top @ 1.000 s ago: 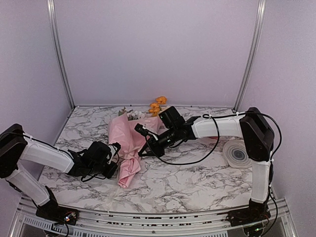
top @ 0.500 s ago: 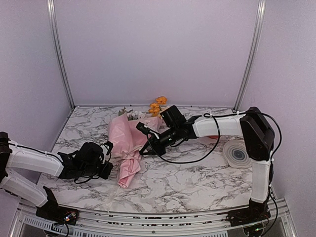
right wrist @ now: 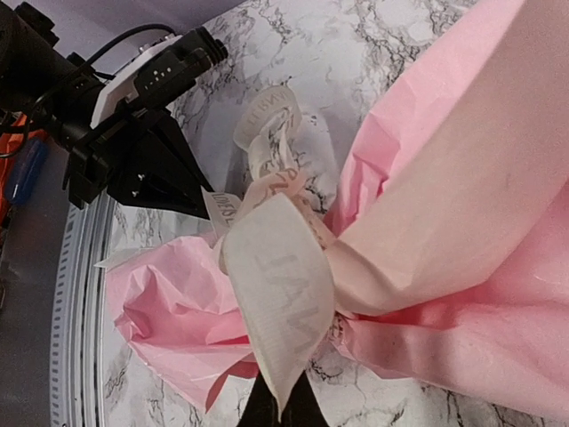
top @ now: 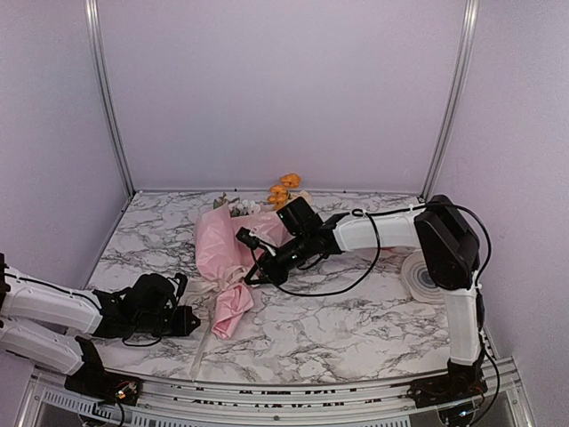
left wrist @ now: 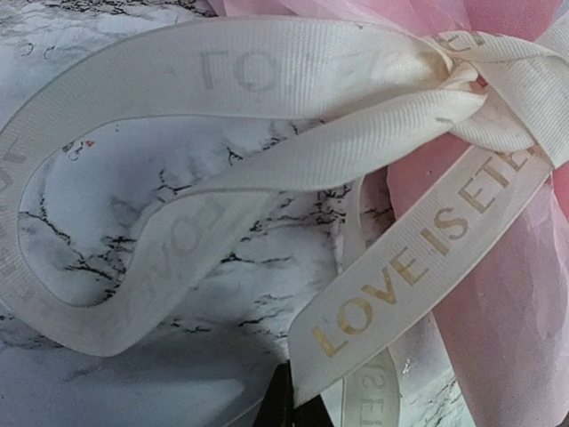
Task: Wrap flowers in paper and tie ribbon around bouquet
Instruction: Tie the half-tied ribbon around the folded bouquet.
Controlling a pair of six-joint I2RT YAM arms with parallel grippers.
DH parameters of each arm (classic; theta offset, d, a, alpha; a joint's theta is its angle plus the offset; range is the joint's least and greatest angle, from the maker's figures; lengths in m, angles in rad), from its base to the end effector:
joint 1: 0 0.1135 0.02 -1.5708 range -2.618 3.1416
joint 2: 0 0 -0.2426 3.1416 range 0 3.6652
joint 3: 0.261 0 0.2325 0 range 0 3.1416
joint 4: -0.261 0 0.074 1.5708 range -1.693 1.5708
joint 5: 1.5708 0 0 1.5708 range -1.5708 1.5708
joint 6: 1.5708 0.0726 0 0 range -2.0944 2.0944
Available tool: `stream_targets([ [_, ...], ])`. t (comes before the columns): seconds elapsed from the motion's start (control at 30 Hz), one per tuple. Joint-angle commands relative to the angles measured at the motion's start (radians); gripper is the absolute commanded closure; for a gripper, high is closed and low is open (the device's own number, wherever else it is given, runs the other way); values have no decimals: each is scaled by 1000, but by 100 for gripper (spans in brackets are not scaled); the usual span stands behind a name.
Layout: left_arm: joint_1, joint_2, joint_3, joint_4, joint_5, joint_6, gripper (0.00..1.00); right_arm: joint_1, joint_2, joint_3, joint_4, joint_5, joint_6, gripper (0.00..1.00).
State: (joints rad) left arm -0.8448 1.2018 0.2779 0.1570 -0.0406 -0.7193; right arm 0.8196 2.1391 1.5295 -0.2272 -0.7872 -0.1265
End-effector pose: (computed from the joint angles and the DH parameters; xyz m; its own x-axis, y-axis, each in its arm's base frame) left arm 0.1491 -0.1635 0.0950 -0.8261 -0.0611 -0.5602 0.2440 0.8573 -0.4532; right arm 0.2716 0.3662 0.1456 -0.3968 -0.5554 -0.7308 -0.8970 0.0654 0.4373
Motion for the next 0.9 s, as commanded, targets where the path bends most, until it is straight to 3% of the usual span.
stream_targets([
  [0.0,-5,93,-20,-112,37,-71,100,-14,-12,32,-12,110,22,100],
  [0.17,-15,95,-31,-98,55,-101,100,-25,-54,13,-12,232,1,84],
  [0.33,-23,63,-24,-129,48,-107,100,-25,-63,-18,-27,175,-34,70],
  [0.5,-51,-16,-81,-144,48,-223,100,-54,-108,-76,-1,89,-31,57],
  [0.67,-73,-94,-106,-213,37,-260,100,-88,-152,-159,123,-17,32,50],
  [0.87,-74,-133,-126,-265,34,-285,100,-79,-148,-232,328,-30,190,47],
])
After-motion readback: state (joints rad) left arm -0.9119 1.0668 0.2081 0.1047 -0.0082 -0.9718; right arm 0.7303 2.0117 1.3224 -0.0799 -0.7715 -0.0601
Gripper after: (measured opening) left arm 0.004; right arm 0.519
